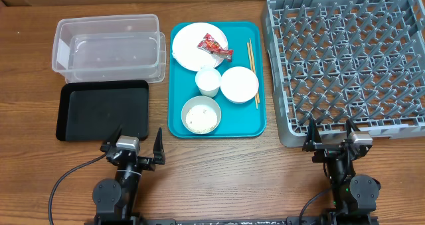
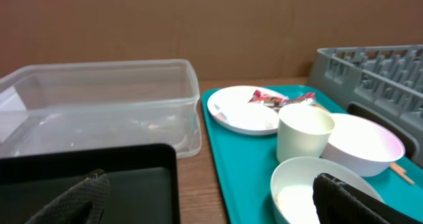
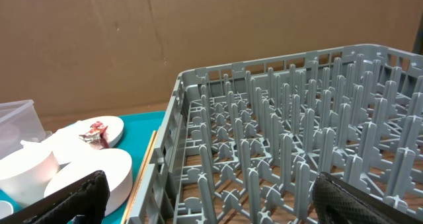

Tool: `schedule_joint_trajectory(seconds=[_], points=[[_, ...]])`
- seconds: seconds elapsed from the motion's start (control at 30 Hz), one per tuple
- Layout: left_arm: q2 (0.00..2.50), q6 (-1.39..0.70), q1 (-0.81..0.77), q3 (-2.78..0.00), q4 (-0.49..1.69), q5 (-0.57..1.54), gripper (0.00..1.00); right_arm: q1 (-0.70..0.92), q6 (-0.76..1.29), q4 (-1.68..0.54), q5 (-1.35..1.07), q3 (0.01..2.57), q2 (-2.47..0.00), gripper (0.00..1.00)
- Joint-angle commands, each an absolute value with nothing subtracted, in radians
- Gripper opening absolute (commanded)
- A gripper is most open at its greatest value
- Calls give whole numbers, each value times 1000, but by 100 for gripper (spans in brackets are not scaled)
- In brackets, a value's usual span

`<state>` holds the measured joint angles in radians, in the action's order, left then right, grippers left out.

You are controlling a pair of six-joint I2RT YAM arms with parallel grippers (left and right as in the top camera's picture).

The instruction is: Sort waste into correct bins and load items into the dishwasher

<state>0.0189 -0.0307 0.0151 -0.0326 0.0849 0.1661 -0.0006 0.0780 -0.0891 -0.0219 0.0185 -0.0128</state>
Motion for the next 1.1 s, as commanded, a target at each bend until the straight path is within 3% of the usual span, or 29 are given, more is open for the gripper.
schedule_joint_trajectory(seconds=[0.0,0.3,0.67,1.07], points=[[67,-48,19,-139,94,204,100,-7,79,-81,-23,8,-3,100],[517,-22,18,-566,247,245,100,-7,79,-81,-23,8,-3,100],[1171,83,-71,-1329,819,180,100,-7,79,-81,-23,8,-3,100],[1402,30,-104,-1410,788,392,96,-7,79,-81,-23,8,-3,100]])
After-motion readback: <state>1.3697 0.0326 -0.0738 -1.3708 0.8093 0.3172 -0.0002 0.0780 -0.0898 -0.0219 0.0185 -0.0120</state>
